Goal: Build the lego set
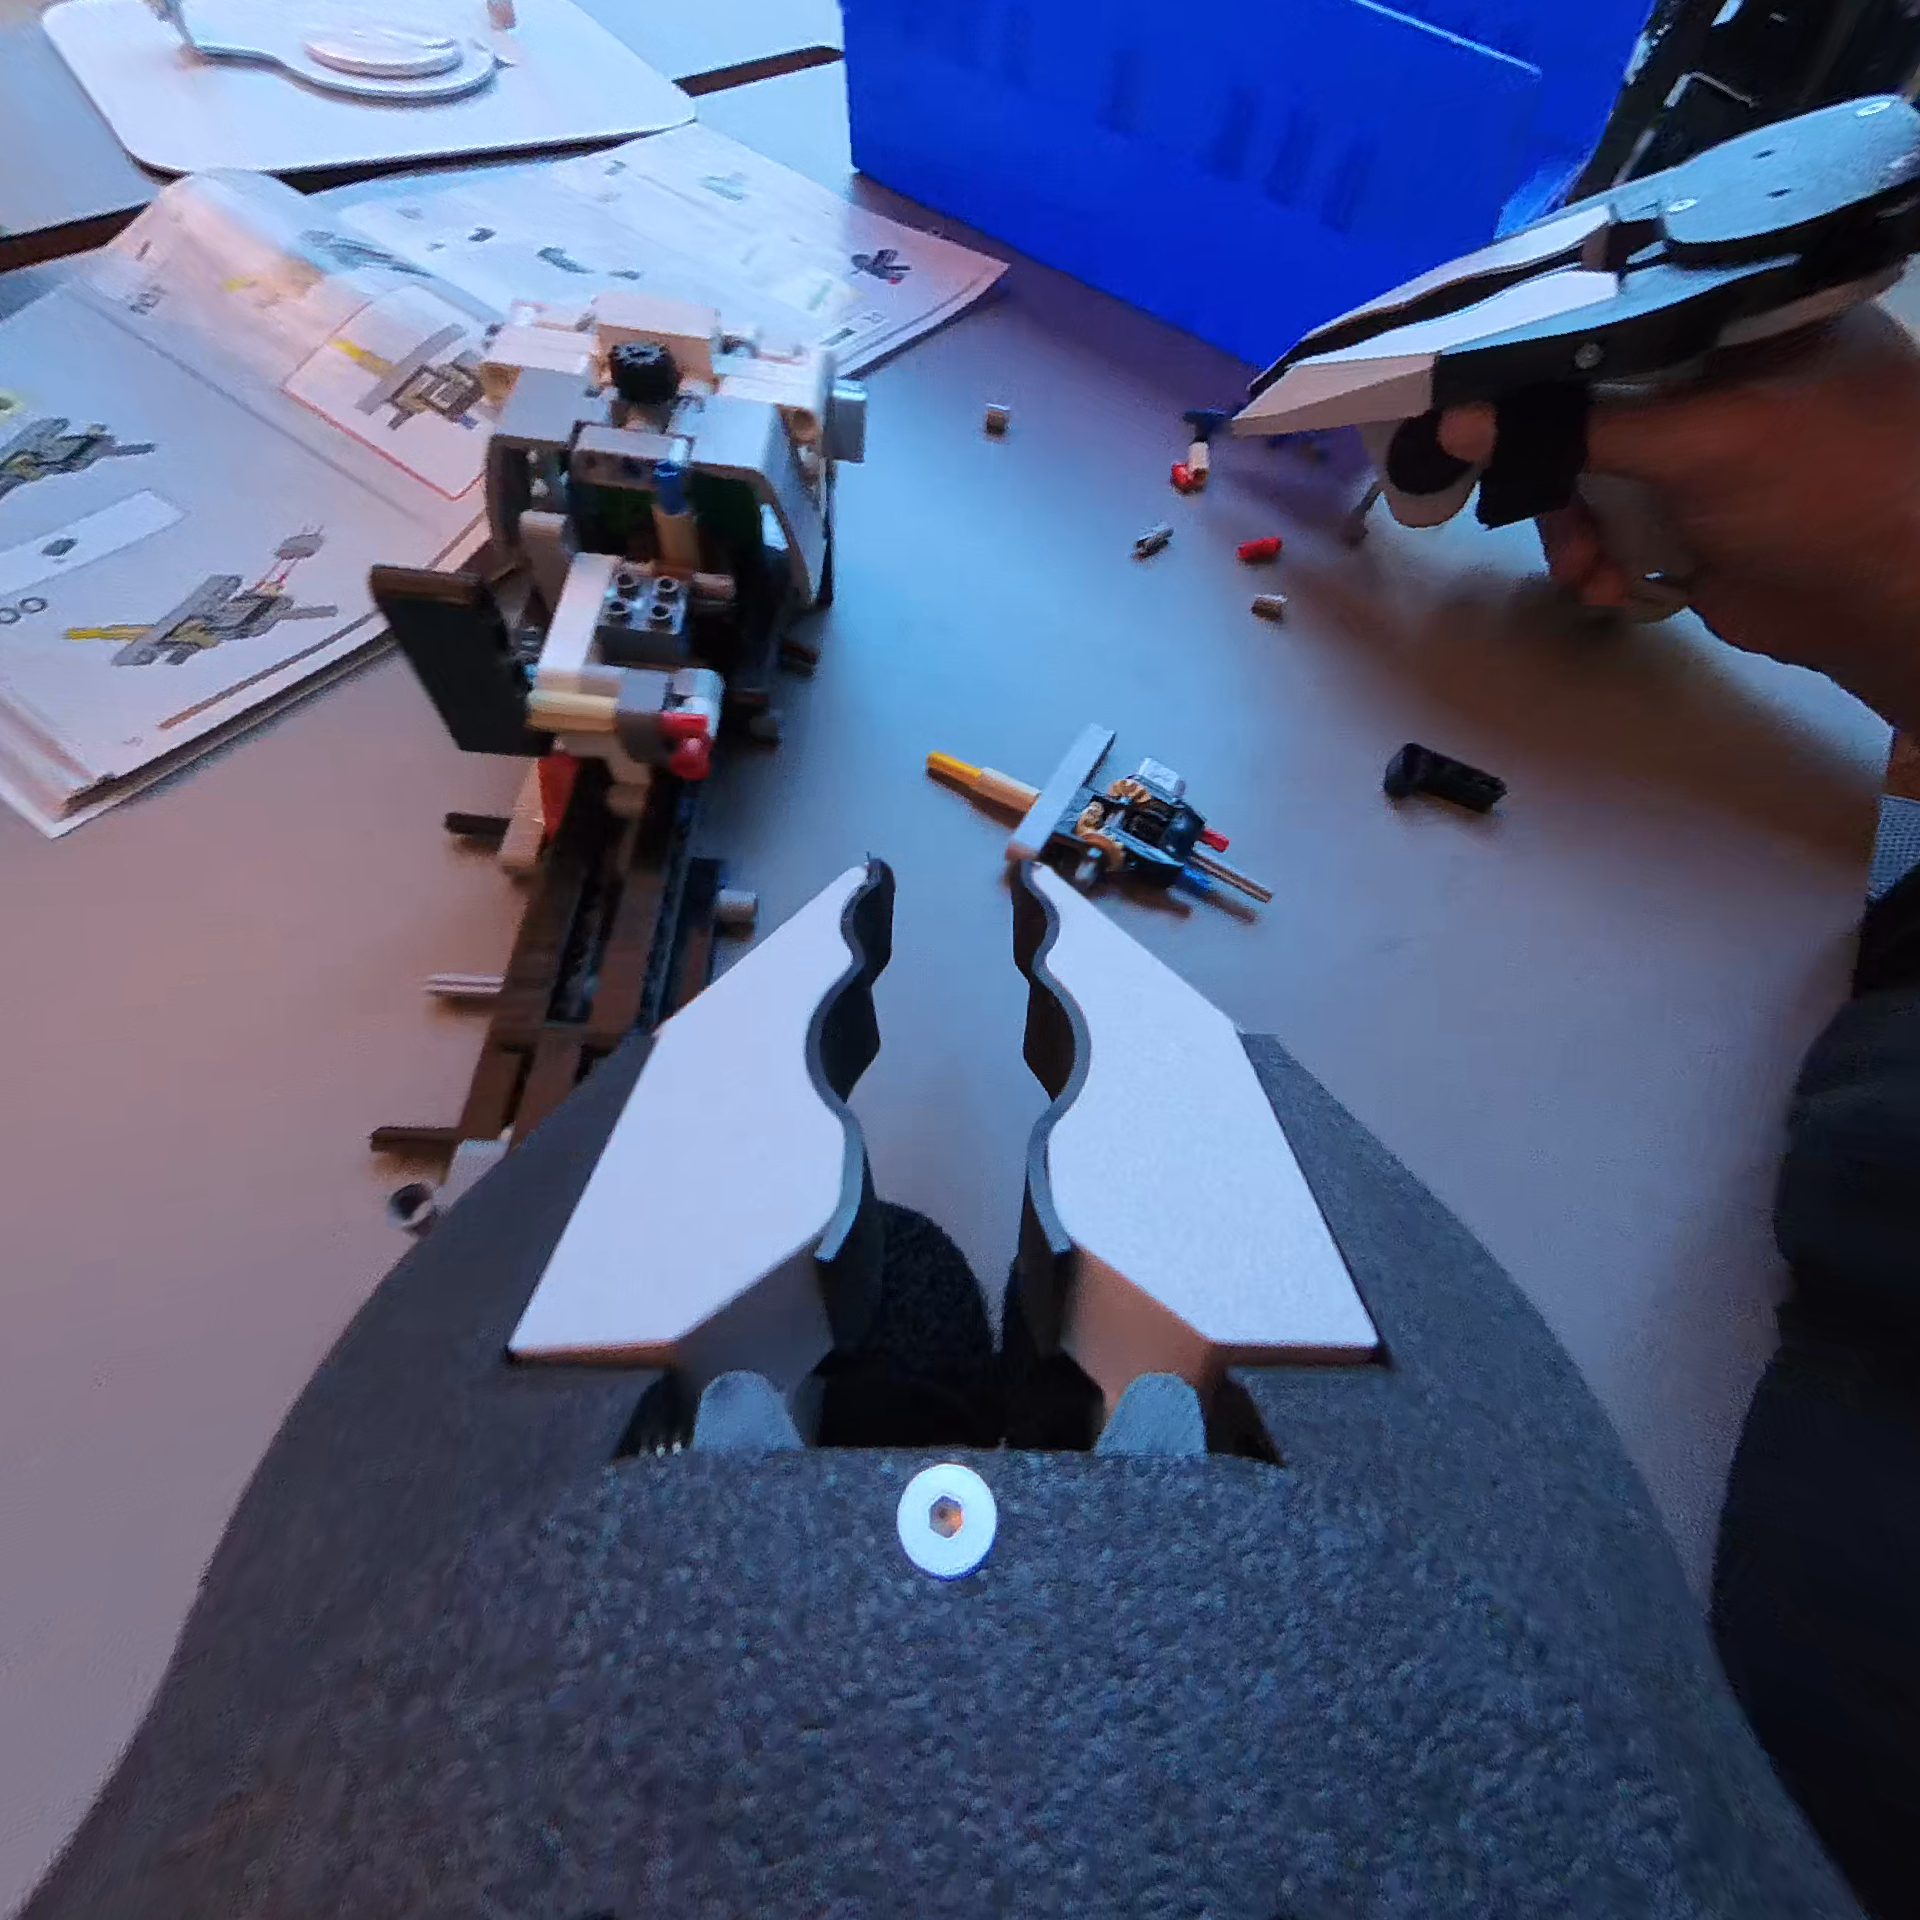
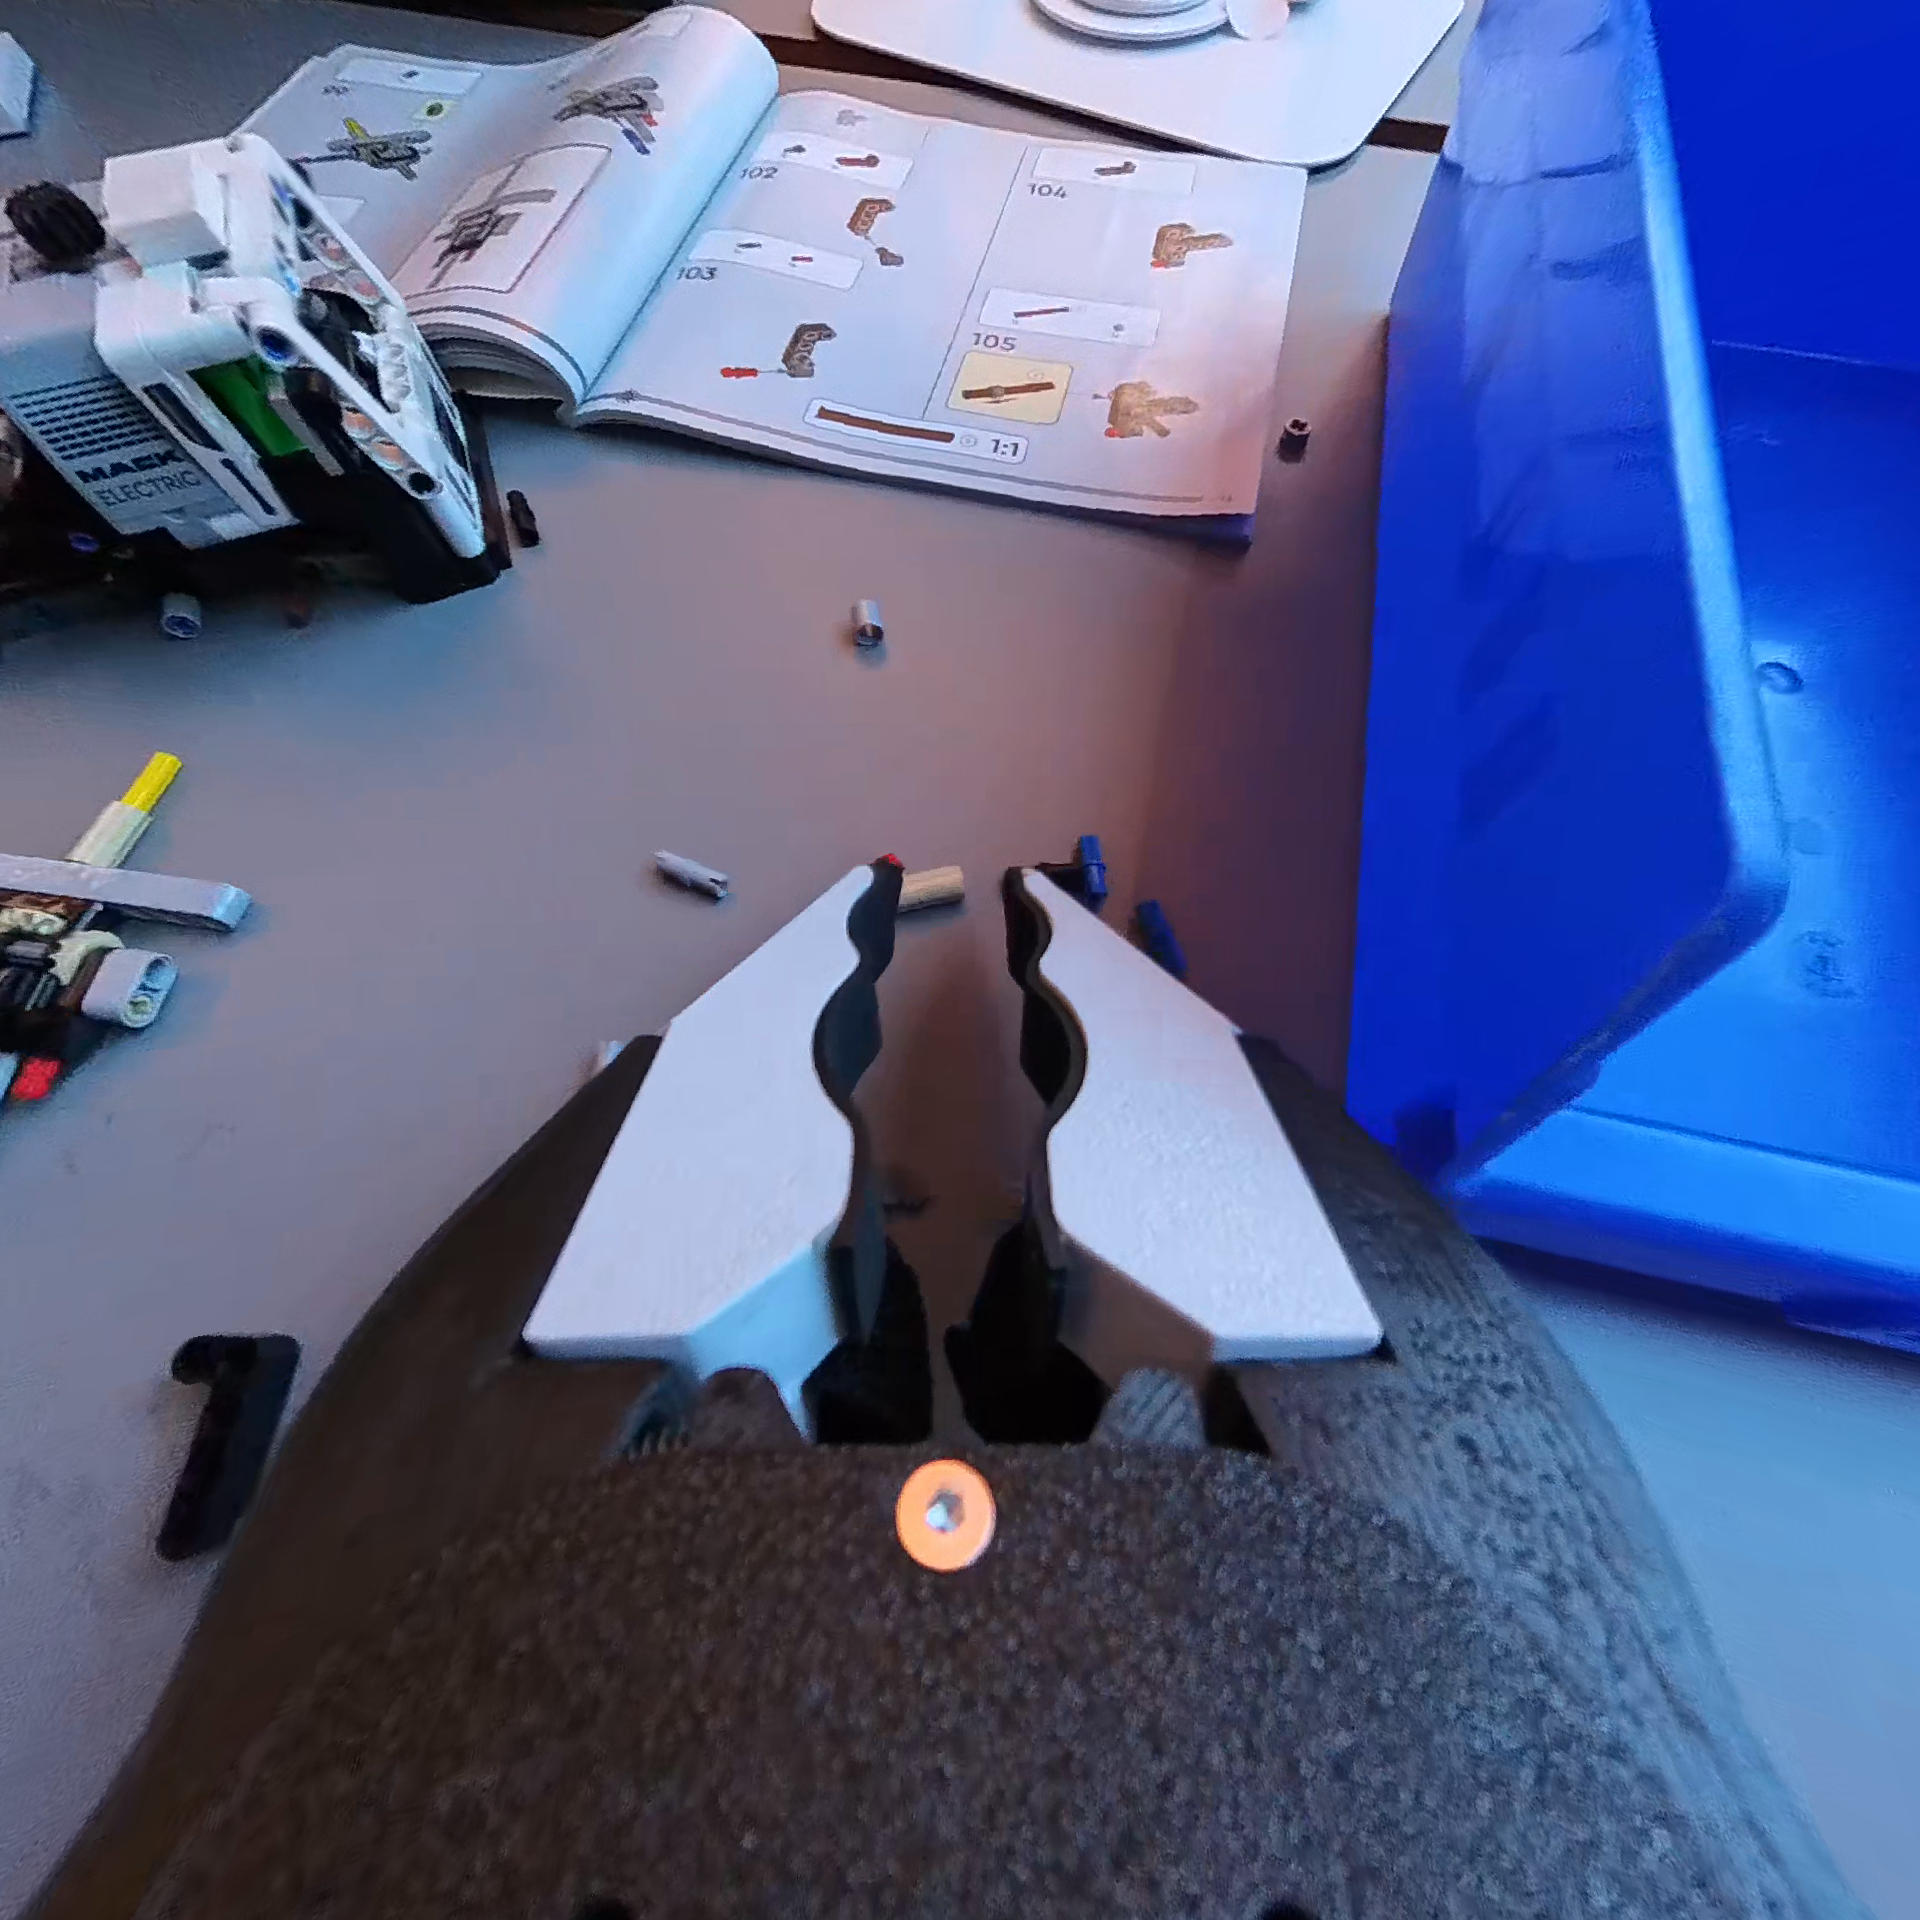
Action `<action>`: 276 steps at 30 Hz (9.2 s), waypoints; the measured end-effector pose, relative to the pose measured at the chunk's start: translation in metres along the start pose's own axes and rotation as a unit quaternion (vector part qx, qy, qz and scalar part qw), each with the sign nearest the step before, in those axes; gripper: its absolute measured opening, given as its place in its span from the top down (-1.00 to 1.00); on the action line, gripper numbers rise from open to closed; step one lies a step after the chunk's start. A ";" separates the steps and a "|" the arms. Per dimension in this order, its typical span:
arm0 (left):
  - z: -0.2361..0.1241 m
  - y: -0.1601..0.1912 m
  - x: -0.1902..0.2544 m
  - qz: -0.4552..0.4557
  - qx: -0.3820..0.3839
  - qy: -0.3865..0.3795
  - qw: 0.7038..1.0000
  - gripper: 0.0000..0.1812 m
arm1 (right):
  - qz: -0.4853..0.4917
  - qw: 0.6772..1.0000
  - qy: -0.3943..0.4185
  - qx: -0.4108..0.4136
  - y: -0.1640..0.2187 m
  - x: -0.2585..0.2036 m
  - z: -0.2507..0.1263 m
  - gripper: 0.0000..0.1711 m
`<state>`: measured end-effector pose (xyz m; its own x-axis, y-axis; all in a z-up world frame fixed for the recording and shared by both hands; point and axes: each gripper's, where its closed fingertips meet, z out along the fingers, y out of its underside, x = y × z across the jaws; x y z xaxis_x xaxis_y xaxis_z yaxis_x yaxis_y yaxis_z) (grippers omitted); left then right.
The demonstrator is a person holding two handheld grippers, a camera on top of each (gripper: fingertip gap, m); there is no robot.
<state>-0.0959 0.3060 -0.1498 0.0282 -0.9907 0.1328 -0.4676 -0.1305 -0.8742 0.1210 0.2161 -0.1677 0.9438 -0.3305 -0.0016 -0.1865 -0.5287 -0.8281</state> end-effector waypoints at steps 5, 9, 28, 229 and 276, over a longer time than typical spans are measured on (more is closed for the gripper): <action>-0.002 -0.003 -0.015 -0.016 0.010 -0.016 1.000 0.78 | -0.006 1.000 -0.010 0.025 -0.008 -0.013 -0.002 0.78; 0.002 0.001 -0.021 -0.032 -0.005 -0.029 0.999 0.77 | -0.019 0.999 0.015 0.047 -0.013 -0.010 -0.006 0.77; 0.007 0.008 -0.014 -0.015 -0.030 -0.017 0.999 0.77 | -0.046 0.998 -0.010 0.036 -0.010 -0.021 -0.005 0.78; -0.045 -0.052 0.135 0.337 0.176 0.179 0.907 0.87 | 0.260 0.694 -0.671 0.020 -0.036 -0.210 -0.152 0.84; -0.011 -0.050 0.110 0.327 0.084 0.042 0.940 0.95 | 0.183 0.858 -0.467 0.108 -0.033 -0.191 -0.120 0.91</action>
<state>-0.0788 0.2044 -0.0866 -0.2897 -0.8560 -0.4282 -0.2148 0.4941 -0.8425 -0.0860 0.2024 -0.0731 0.6590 0.3809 -0.6486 -0.5565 -0.3332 -0.7611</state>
